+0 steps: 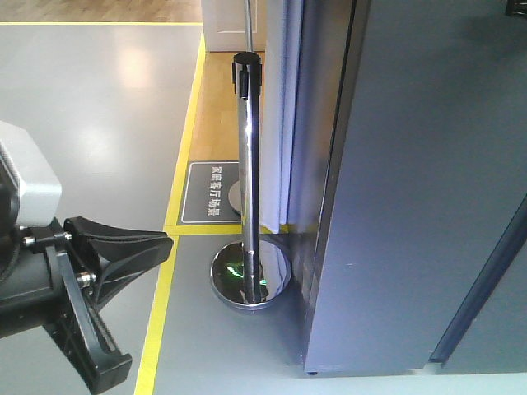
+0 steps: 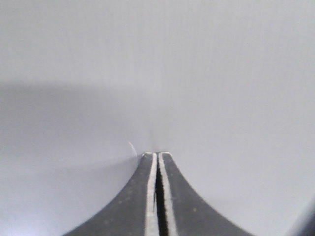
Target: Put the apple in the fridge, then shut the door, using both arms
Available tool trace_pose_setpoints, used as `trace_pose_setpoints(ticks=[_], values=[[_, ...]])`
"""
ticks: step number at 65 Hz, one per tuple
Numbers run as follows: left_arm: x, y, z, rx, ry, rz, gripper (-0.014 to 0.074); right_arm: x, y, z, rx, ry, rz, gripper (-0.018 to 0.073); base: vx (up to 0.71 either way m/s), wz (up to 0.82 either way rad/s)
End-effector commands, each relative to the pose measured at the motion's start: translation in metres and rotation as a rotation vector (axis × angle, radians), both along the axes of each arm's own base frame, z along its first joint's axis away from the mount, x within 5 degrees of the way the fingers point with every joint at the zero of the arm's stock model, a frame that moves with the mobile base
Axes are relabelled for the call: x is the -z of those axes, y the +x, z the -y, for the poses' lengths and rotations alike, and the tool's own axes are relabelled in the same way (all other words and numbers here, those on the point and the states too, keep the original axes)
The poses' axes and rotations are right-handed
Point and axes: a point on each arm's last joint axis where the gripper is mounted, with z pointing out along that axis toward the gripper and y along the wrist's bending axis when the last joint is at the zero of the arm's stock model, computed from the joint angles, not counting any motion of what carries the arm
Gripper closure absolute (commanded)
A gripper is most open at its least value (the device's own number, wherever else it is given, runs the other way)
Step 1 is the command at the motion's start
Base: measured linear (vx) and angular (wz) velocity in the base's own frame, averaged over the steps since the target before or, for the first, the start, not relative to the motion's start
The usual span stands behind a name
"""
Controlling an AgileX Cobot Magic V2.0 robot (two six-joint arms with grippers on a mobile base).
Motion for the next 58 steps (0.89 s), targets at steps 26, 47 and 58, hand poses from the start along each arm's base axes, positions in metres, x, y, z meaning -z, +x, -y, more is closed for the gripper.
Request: trace_pose_setpoints(ticks=[26,47,58], values=[[-0.016,0.001,-0.001,-0.025,-0.082,0.059,0.0602,-0.057,-0.041,-0.011,-0.011,0.073,0.165,0.0561,0.0,0.0],[-0.016,0.001,-0.001,-0.025,-0.082,0.059,0.0602,-0.047,-0.115,-0.027,-0.018,0.049,0.094,0.0561,0.0,0.0],[-0.016,0.001,-0.001,-0.025,-0.082,0.059,0.0602,-0.031,-0.159,-0.037,-0.027,0.067,-0.005,0.0561,0.0,0.0]])
